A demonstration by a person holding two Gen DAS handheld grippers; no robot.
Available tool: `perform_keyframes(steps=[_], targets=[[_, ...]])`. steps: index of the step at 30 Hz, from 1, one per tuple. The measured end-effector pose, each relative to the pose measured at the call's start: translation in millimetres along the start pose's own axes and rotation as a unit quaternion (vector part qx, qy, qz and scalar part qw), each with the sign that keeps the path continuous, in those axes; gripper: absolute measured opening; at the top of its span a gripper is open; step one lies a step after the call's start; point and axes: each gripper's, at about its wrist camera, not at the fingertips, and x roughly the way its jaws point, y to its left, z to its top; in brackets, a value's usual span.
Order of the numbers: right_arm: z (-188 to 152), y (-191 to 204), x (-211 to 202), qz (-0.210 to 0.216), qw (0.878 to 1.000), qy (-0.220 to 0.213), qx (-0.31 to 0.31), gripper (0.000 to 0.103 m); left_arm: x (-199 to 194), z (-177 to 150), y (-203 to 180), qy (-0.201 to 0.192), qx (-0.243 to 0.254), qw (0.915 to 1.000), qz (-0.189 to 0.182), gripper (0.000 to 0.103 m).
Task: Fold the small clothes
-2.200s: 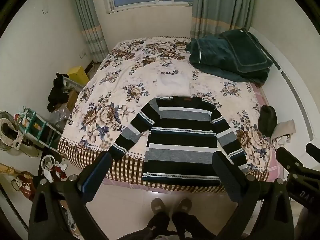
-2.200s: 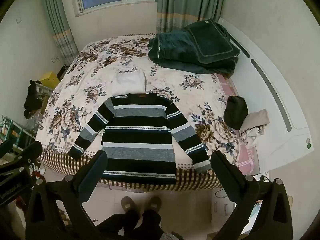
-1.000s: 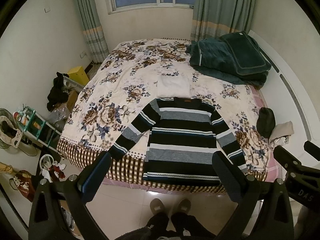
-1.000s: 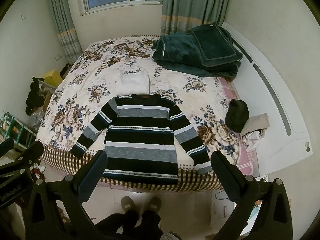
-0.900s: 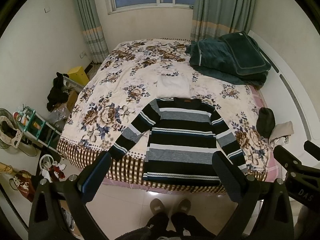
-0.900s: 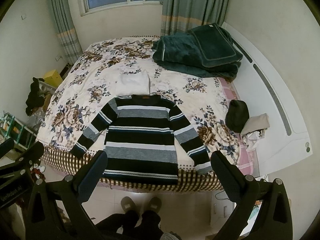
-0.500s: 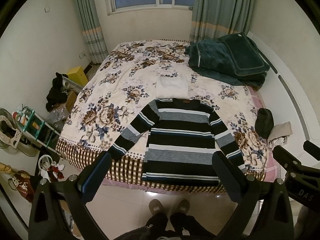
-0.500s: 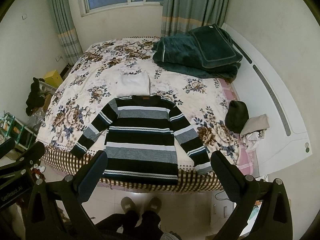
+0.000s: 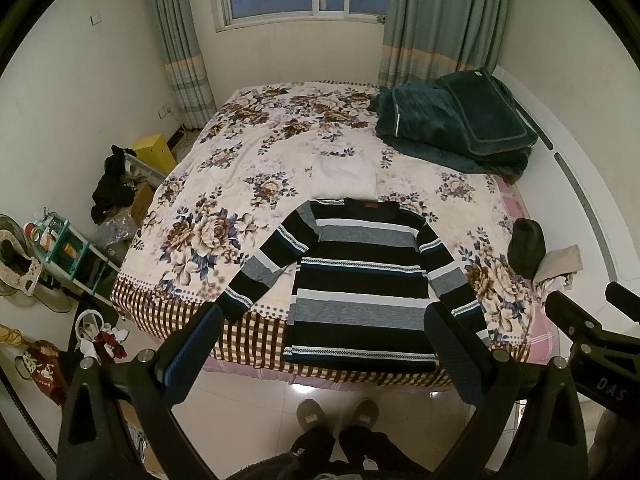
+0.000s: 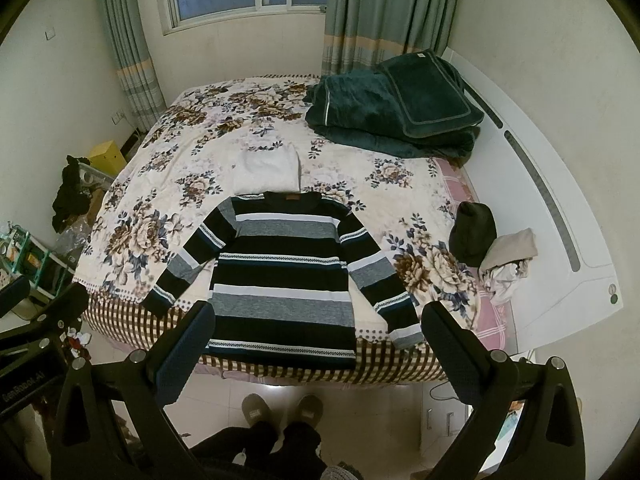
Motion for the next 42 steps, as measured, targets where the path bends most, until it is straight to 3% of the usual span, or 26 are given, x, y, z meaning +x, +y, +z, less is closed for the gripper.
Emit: perform_keyframes(steps=[32, 37, 42], targets=[[3.2, 6.5, -0.3, 0.004, 1.0, 0.005, 0.014, 0.103, 3.4, 17.8, -21.2, -0.013, -0.001, 0.9999, 0.008, 0.103], [30.3, -18.2, 42.4, 0.016, 0.996, 0.04, 0.079, 0.103, 57.9, 30.5, -25.8, -0.037, 0.008, 0.9985, 0.04, 0.103], [18.0, -90.1, 146.8, -0.02, 0.98, 0.085, 0.18, 0.103, 140.6, 41.2, -14.8, -0.033, 0.026, 0.9979, 0.049, 0.103]])
